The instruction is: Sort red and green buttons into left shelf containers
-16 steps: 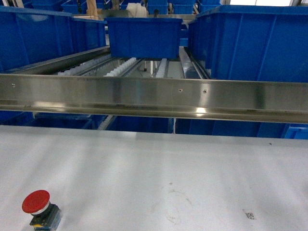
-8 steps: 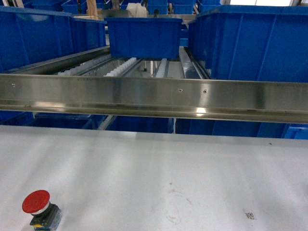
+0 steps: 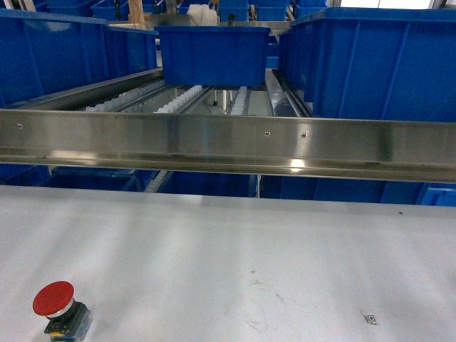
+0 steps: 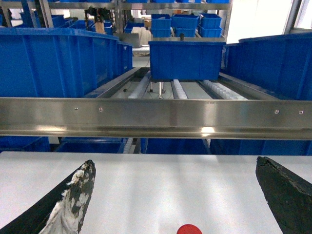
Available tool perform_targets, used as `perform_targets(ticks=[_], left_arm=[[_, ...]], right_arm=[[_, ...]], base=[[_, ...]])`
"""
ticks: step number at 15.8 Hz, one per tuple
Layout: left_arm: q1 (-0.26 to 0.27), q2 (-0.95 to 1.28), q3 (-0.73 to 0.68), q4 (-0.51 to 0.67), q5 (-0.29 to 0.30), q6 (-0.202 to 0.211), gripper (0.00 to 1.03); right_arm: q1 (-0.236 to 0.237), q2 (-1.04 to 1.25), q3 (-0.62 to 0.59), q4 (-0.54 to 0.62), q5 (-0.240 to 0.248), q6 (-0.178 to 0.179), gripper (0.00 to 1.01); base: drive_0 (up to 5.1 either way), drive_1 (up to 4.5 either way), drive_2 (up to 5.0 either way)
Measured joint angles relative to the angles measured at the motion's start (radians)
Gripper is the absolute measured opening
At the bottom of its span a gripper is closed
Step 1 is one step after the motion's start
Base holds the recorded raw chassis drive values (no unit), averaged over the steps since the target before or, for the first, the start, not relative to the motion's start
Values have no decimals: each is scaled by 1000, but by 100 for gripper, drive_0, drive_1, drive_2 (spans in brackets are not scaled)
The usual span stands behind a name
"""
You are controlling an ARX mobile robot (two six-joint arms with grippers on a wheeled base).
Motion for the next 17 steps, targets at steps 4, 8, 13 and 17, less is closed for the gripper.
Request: perform_targets(ticks=[4,8,13,17], left_arm=[[25,187,0,219,38,0,98],[4,735,29,621,71,11,98],[-73,1313,275,671,78,45,98],[-90,1481,400,578,96,42,98]], right_arm=[[-24,257,0,290,-28,-16,98],[-56,834,58,701,-45,-54,98],[-66,1419,324,740,-29,-124,98],[-117,1665,449,599,-48,-174,98]], base=[[0,0,0],[0,0,0],[0,0,0],[0,0,0]])
